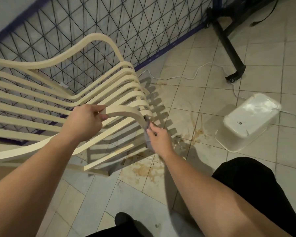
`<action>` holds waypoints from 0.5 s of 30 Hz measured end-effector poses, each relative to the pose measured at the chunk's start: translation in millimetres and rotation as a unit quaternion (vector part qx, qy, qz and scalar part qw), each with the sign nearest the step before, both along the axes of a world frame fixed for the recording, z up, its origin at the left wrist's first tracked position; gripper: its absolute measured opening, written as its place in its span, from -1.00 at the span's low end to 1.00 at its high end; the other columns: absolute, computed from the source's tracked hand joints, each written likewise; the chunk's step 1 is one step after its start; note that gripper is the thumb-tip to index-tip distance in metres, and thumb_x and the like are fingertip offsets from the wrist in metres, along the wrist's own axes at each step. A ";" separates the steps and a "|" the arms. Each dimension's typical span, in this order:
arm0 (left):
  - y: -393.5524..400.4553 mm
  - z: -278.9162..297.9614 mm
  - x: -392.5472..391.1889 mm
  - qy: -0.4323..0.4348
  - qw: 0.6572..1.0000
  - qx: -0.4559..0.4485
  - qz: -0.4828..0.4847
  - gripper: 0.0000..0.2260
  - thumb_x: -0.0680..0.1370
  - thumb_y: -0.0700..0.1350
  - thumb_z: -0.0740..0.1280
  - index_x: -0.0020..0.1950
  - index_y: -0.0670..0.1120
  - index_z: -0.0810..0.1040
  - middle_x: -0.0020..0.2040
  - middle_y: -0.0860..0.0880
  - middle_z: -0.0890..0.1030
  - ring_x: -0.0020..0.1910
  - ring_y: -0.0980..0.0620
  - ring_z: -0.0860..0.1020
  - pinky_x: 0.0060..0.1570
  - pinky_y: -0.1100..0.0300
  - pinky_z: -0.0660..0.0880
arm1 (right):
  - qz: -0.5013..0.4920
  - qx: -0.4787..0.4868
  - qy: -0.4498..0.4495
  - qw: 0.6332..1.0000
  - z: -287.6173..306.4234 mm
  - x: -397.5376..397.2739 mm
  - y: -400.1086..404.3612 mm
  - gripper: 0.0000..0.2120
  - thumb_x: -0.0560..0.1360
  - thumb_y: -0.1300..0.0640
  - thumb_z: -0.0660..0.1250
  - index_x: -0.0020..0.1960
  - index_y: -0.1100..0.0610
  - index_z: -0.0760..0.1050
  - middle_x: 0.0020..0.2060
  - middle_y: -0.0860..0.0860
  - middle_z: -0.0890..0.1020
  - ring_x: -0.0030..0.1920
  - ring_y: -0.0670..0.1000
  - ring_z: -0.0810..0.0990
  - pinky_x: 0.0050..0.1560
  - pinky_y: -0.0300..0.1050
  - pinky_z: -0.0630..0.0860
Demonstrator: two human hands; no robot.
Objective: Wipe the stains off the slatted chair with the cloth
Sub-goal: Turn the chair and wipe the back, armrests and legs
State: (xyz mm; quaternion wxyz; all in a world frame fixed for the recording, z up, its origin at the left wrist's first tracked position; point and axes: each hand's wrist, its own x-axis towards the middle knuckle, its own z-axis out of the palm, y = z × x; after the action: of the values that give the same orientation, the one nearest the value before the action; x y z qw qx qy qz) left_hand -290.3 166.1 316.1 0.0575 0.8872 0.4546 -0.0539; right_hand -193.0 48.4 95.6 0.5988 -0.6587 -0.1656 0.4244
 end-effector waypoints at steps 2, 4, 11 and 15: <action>2.9 1.1 0.6 0.007 1.000 -0.010 0.000 -0.90 0.65 -0.05 0.33 -0.07 0.09 0.51 -0.26 0.08 0.51 -0.28 0.10 0.45 -0.34 0.16 0.33 | -0.037 -0.017 0.035 0.999 -15.3 -6.5 -9.6 -0.65 0.62 0.12 0.30 0.40 0.04 0.47 0.17 0.01 0.67 0.02 -0.07 0.65 -0.01 -0.33 0.52; 6.3 2.6 1.1 0.017 1.000 -0.019 -0.003 -0.86 0.64 -0.06 0.34 -0.06 -0.10 0.56 -0.21 -0.05 0.58 -0.25 -0.03 0.47 -0.33 0.18 0.35 | -0.132 0.009 0.061 0.989 -5.3 -16.3 -6.4 -0.67 0.58 0.14 0.37 0.34 0.07 0.53 0.19 -0.05 0.65 0.14 -0.08 0.64 0.18 -0.25 0.54; 8.4 3.4 -0.9 0.023 1.000 -0.015 -0.010 -0.88 0.63 -0.06 0.35 -0.04 -0.04 0.63 -0.14 -0.10 0.63 -0.17 -0.15 0.54 -0.19 0.01 0.52 | -0.308 0.036 0.080 0.947 31.3 -32.8 34.9 -0.84 0.40 0.31 0.53 -0.05 0.15 0.69 -0.11 -0.02 0.69 -0.02 -0.05 0.65 -0.13 -0.46 0.48; 10.9 2.6 -1.7 0.009 0.999 -0.036 -0.009 -0.86 0.63 -0.04 0.36 -0.11 0.16 0.52 -0.09 0.06 0.53 -0.15 -0.02 0.45 -0.09 0.09 0.45 | -0.269 -0.052 0.120 0.954 -8.7 -19.0 30.9 -0.76 0.35 0.35 0.55 -0.20 0.04 0.61 -0.17 -0.01 0.66 -0.02 0.09 0.67 -0.24 -0.41 0.44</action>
State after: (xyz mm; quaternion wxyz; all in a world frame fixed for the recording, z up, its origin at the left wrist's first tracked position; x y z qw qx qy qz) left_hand -292.1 177.0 318.8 0.0847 0.8883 0.4446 -0.0785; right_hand -212.0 79.4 86.9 0.6711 -0.6532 0.1132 0.3319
